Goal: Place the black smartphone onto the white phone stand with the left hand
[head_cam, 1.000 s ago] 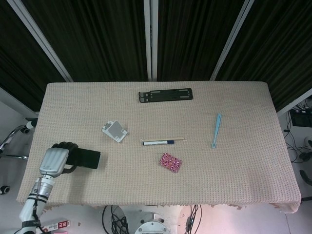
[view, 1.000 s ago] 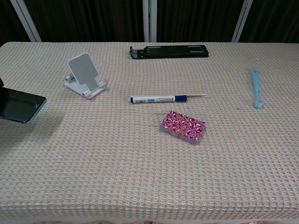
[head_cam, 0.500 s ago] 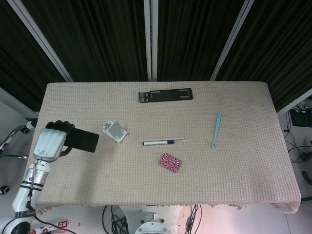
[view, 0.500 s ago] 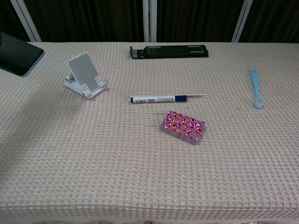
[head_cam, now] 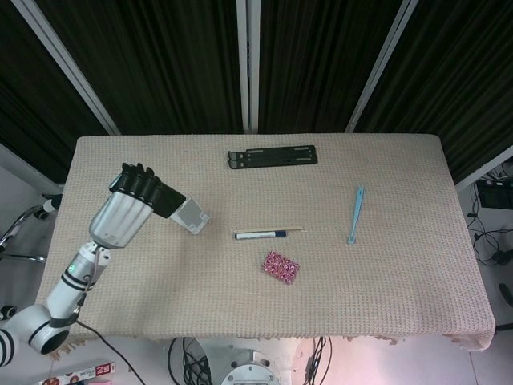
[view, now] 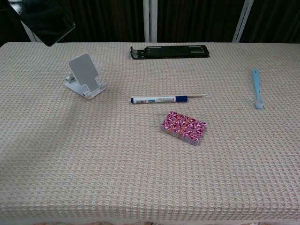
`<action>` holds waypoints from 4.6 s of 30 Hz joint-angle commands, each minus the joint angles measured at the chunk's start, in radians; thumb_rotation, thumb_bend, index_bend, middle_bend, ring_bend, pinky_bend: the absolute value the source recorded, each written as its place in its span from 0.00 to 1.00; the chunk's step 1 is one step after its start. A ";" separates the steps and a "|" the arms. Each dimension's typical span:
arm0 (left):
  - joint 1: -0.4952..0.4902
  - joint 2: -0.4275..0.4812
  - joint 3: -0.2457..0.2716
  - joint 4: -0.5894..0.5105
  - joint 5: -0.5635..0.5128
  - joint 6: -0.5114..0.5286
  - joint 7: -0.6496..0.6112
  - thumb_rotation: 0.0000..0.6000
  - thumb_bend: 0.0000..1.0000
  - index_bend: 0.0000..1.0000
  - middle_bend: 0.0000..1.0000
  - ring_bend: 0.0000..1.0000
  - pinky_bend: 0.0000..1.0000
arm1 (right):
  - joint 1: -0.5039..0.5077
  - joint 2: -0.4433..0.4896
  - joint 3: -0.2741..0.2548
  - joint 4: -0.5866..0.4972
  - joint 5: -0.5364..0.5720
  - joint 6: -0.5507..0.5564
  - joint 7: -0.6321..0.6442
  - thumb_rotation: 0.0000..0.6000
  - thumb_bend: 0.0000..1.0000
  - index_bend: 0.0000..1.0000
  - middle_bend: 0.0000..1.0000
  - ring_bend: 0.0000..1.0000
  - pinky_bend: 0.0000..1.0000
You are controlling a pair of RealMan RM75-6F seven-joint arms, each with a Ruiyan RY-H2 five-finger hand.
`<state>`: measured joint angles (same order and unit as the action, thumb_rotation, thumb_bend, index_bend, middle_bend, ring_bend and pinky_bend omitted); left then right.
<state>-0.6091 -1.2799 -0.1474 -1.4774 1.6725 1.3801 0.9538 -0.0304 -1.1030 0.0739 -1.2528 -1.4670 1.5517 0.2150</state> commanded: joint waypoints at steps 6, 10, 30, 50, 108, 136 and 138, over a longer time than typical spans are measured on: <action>-0.070 -0.064 0.040 0.078 0.040 -0.128 0.083 1.00 0.38 0.56 0.59 0.42 0.30 | -0.008 -0.005 0.000 0.011 0.008 -0.001 0.012 1.00 0.18 0.00 0.00 0.00 0.00; -0.074 -0.064 0.012 0.014 -0.053 -0.199 0.148 1.00 0.38 0.55 0.59 0.42 0.30 | -0.007 -0.015 -0.002 0.024 0.007 -0.007 0.020 1.00 0.18 0.00 0.00 0.00 0.00; -0.113 -0.171 -0.027 -0.153 -0.441 -0.252 0.521 1.00 0.38 0.56 0.59 0.41 0.30 | -0.012 -0.041 0.003 0.099 0.026 -0.034 0.081 1.00 0.18 0.00 0.00 0.00 0.00; -0.191 -0.228 -0.003 -0.128 -0.568 -0.241 0.582 1.00 0.38 0.56 0.60 0.41 0.30 | -0.022 -0.057 0.008 0.149 0.031 -0.035 0.129 1.00 0.18 0.00 0.00 0.00 0.00; -0.269 -0.249 0.127 -0.018 -0.550 -0.224 0.535 1.00 0.38 0.54 0.57 0.40 0.30 | -0.011 -0.049 0.007 0.135 0.024 -0.056 0.103 1.00 0.18 0.00 0.00 0.00 0.00; -0.275 -0.211 0.130 -0.041 -0.570 -0.261 0.471 1.00 0.36 0.06 0.07 0.09 0.26 | -0.013 -0.025 0.006 0.089 0.037 -0.072 0.063 1.00 0.19 0.00 0.00 0.00 0.00; -0.274 -0.208 0.131 -0.047 -0.573 -0.259 0.473 1.00 0.35 0.05 0.06 0.08 0.25 | -0.013 -0.024 0.007 0.088 0.036 -0.070 0.063 1.00 0.19 0.00 0.00 0.00 0.00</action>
<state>-0.8825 -1.4896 -0.0163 -1.5231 1.1008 1.1206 1.4257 -0.0435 -1.1273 0.0805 -1.1651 -1.4305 1.4816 0.2782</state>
